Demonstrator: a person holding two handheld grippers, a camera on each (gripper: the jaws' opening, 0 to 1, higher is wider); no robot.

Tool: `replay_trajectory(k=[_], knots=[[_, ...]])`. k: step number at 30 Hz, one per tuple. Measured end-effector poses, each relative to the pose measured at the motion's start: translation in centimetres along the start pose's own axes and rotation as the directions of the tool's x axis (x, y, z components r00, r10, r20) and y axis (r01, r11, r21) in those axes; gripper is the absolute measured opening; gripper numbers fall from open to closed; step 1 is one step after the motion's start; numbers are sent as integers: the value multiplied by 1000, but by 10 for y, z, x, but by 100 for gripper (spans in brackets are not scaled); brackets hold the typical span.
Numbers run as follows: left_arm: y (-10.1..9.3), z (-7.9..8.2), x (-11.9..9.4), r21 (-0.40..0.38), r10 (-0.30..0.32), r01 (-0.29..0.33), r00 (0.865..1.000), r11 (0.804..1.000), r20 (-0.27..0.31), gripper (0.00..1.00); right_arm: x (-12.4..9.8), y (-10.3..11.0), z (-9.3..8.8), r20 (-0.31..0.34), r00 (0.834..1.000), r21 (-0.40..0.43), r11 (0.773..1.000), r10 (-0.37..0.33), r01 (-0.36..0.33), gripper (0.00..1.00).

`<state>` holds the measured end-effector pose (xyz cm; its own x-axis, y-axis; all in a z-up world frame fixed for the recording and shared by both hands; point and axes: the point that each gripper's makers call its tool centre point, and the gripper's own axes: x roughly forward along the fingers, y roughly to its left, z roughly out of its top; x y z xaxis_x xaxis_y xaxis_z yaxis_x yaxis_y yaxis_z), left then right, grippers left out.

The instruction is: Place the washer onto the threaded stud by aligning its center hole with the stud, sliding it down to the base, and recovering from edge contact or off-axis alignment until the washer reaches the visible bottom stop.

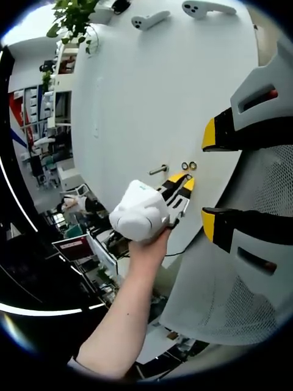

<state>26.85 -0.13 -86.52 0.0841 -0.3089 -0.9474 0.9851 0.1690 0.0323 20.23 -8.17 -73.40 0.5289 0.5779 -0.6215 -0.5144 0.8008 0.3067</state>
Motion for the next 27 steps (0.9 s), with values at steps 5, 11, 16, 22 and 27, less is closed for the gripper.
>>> replay_trajectory(k=[5, 11, 16, 22, 27], knots=[[6, 4, -15, 14, 25, -26, 999, 1000, 32, 9, 0, -1, 1, 2, 1000, 1, 1000, -3, 3, 39], [19, 7, -43, 16, 68, -69, 995, 997, 69, 9, 0, 0, 0, -1, 1000, -1, 1000, -1, 1, 39], [35, 9, -61, 20, 111, -113, 990, 993, 86, 9, 0, 0, 0, -2, 1000, -3, 1000, 0, 0, 38], [54, 13, -67, 26, 143, -146, 986, 989, 82, 9, 0, 1, 0, -2, 1000, -4, 1000, 0, 0, 38], [66, 18, -66, 36, 153, -156, 985, 987, 74, 9, 0, 0, 0, -2, 1000, -2, 1000, -3, 3, 38]])
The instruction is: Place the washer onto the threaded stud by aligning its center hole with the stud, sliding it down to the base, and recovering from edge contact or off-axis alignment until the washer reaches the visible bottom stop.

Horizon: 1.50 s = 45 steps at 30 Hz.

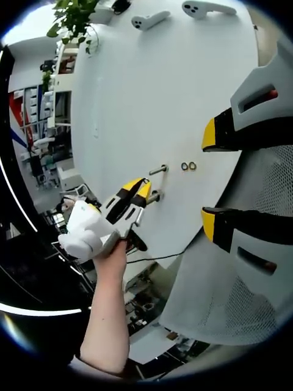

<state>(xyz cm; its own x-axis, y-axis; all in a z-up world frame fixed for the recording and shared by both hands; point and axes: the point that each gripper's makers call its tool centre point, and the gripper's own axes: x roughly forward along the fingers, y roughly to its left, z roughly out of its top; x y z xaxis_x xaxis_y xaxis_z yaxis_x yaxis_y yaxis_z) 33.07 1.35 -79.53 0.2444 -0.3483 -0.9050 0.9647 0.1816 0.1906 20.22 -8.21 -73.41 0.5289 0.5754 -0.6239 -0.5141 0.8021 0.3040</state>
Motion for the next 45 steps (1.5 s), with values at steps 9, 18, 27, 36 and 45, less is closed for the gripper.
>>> replay_trajectory(k=[9, 18, 27, 36, 45], knots=[[4, -6, 15, 40, -30, 32, 998, 999, -56, 9, 0, -1, 0, 4, 1000, 7, 1000, -4, 4, 38], [4, -7, 17, 18, -49, 50, 997, 999, -59, 9, 0, -2, 1, 7, 1000, 12, 1000, -6, 6, 38], [4, -4, 20, 15, -55, 56, 997, 998, -51, 9, 0, -3, 1, 9, 1000, 15, 1000, -7, 7, 38], [0, -4, 24, 27, -69, 71, 995, 997, -67, 9, -1, -3, 1, 13, 1000, 19, 1000, -8, 8, 38], [-6, -15, 46, 38, -99, 104, 986, 994, -132, 9, -1, -4, 2, 14, 1000, 22, 1000, -10, 10, 38]])
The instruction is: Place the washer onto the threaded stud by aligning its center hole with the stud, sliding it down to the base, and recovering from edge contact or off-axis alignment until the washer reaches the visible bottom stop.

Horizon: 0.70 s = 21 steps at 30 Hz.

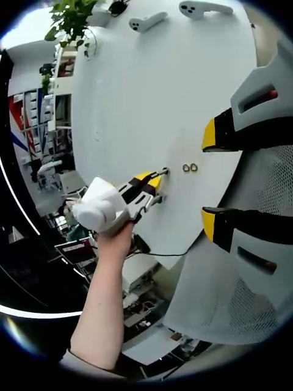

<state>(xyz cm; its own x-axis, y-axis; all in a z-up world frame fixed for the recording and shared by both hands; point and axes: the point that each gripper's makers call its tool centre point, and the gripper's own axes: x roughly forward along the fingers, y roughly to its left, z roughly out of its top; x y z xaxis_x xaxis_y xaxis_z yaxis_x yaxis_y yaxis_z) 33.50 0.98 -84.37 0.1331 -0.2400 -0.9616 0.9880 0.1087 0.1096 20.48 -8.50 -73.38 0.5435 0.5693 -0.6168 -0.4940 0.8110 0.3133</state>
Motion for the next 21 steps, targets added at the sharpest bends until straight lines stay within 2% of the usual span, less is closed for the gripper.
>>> replay_trajectory(k=[11, 21], knots=[[0, -9, 20, -30, -35, 34, 998, 999, -53, 9, 0, -2, 0, 5, 1000, 9, 1000, -6, 6, 38], [-2, -11, 23, -59, -43, 40, 998, 997, -52, 13, -1, -2, 1, 7, 1000, 11, 1000, -6, 6, 38]])
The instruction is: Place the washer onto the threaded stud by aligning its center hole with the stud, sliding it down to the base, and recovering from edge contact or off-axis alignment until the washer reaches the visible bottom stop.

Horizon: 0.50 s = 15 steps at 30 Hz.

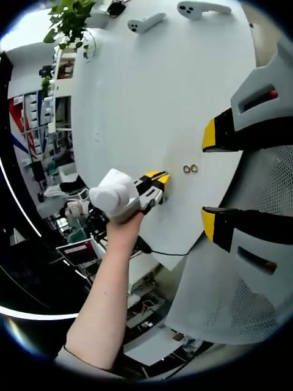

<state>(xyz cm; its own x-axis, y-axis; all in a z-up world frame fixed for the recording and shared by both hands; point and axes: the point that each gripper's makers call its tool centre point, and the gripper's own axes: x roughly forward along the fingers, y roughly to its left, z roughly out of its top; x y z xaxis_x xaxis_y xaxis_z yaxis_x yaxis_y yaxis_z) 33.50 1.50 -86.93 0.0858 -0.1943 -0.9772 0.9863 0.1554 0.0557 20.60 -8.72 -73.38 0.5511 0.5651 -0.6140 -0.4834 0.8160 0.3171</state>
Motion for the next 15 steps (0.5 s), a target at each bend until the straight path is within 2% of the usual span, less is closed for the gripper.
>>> replay_trajectory(k=[3, 5, 15], knots=[[4, 0, -2, 1, 23, -23, 1000, 1000, 11, 21, 0, 0, 0, 1, 1000, 0, 1000, 1, -1, 38], [1, 4, -9, -35, 15, -13, 999, 999, 35, 20, 0, 1, 0, 0, 1000, -2, 1000, 2, -2, 38], [2, 14, -38, -66, 66, -59, 991, 996, 120, 24, 1, 2, 0, -6, 1000, -11, 1000, 9, -9, 38]])
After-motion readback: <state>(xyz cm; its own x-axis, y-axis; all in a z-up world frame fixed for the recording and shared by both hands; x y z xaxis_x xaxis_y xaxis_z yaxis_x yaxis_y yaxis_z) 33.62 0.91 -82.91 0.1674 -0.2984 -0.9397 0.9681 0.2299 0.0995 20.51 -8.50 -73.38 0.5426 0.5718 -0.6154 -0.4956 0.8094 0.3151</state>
